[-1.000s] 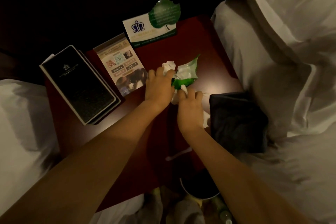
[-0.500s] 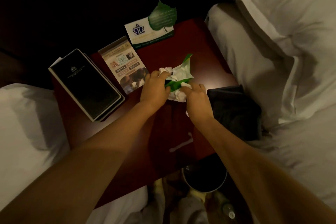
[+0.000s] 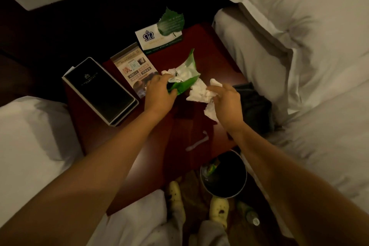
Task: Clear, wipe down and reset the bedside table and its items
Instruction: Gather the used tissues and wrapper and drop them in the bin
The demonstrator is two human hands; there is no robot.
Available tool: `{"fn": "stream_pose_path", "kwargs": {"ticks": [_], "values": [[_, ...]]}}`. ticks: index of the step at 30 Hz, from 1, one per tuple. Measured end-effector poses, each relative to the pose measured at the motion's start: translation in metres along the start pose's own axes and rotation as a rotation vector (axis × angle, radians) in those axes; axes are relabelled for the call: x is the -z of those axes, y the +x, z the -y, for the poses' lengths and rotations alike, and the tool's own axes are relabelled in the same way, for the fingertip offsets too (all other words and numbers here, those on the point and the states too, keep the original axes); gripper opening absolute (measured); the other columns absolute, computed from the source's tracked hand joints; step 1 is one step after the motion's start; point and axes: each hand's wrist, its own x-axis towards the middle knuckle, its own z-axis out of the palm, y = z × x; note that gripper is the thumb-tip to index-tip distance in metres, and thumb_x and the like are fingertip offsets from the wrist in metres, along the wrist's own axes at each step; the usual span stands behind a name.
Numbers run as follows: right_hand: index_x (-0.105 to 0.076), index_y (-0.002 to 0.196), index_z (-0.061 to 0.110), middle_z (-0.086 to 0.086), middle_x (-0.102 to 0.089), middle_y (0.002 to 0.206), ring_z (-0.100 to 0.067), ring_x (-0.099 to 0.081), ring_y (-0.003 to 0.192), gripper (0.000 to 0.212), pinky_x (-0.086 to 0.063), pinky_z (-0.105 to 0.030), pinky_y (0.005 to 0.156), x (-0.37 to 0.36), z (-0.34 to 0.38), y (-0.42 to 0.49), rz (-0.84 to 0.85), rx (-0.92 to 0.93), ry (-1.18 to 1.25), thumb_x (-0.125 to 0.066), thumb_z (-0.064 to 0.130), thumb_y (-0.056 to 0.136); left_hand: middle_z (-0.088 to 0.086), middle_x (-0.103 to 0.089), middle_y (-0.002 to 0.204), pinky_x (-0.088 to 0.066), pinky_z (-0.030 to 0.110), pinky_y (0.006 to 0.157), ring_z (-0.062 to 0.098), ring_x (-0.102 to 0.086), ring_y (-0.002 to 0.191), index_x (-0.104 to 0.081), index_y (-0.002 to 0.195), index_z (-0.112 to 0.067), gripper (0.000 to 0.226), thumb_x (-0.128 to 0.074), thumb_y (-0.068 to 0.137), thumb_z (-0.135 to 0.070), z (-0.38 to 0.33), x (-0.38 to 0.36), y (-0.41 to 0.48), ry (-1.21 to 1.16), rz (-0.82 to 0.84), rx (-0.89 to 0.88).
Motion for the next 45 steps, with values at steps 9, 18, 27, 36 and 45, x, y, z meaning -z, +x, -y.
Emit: {"fn": "stream_pose_path", "kwargs": {"ticks": [9, 18, 27, 36, 45], "values": [[-0.067, 0.109, 0.003, -0.021, -0.058, 0.12, -0.033, -0.053, 0.114, 0.034, -0.039, -0.019, 0.088, 0.027, -0.011, -0.055, 0.045, 0.002, 0.024, -0.047, -0.01, 0.084, 0.016, -0.057, 0.119, -0.042, 0.036, 0.092, 0.032, -0.051, 0.111, -0.057, 0.123, -0.013, 0.042, -0.064, 0.081, -0.014, -0.021, -0.012, -0.064, -0.07, 0.01, -0.005], [-0.065, 0.111, -0.004, -0.025, -0.057, 0.125, -0.037, -0.051, 0.119, 0.031, -0.034, -0.019, 0.098, 0.059, -0.053, -0.128, 0.165, -0.027, 0.029, -0.054, -0.011, 0.083, 0.013, -0.056, 0.122, -0.046, 0.04, 0.092, 0.033, -0.052, 0.112, -0.056, 0.125, -0.015, 0.044, -0.065, 0.082, -0.017, -0.052, -0.049, -0.146, -0.079, 0.062, 0.04], [-0.063, 0.113, -0.002, -0.022, -0.058, 0.115, -0.035, -0.051, 0.108, 0.032, -0.039, -0.028, 0.084, 0.05, -0.113, -0.165, 0.282, -0.082, -0.144, -0.044, -0.003, 0.088, 0.012, -0.054, 0.128, -0.04, 0.037, 0.1, 0.03, -0.046, 0.119, -0.055, 0.126, -0.014, 0.044, -0.063, 0.083, -0.017, -0.076, -0.102, -0.203, -0.055, 0.157, 0.047], [-0.066, 0.1, 0.002, -0.023, -0.065, 0.104, -0.038, -0.058, 0.101, 0.026, -0.047, -0.043, 0.089, 0.0, -0.187, -0.19, 0.398, -0.319, -0.018, -0.049, -0.008, 0.084, 0.008, -0.051, 0.13, -0.036, 0.03, 0.099, 0.025, -0.042, 0.121, -0.051, 0.129, -0.016, 0.045, -0.061, 0.085, -0.019, -0.044, -0.186, -0.252, -0.088, 0.239, 0.1], [-0.056, 0.121, 0.001, -0.017, -0.054, 0.127, -0.028, -0.052, 0.116, 0.032, -0.039, -0.027, 0.098, -0.091, -0.257, -0.189, 0.521, -0.365, -0.182, -0.054, 0.004, 0.089, 0.012, -0.052, 0.13, -0.043, 0.041, 0.103, 0.027, -0.047, 0.123, -0.05, 0.131, -0.016, 0.048, -0.063, 0.085, -0.017, 0.033, -0.28, -0.24, -0.192, 0.374, 0.302]]}}
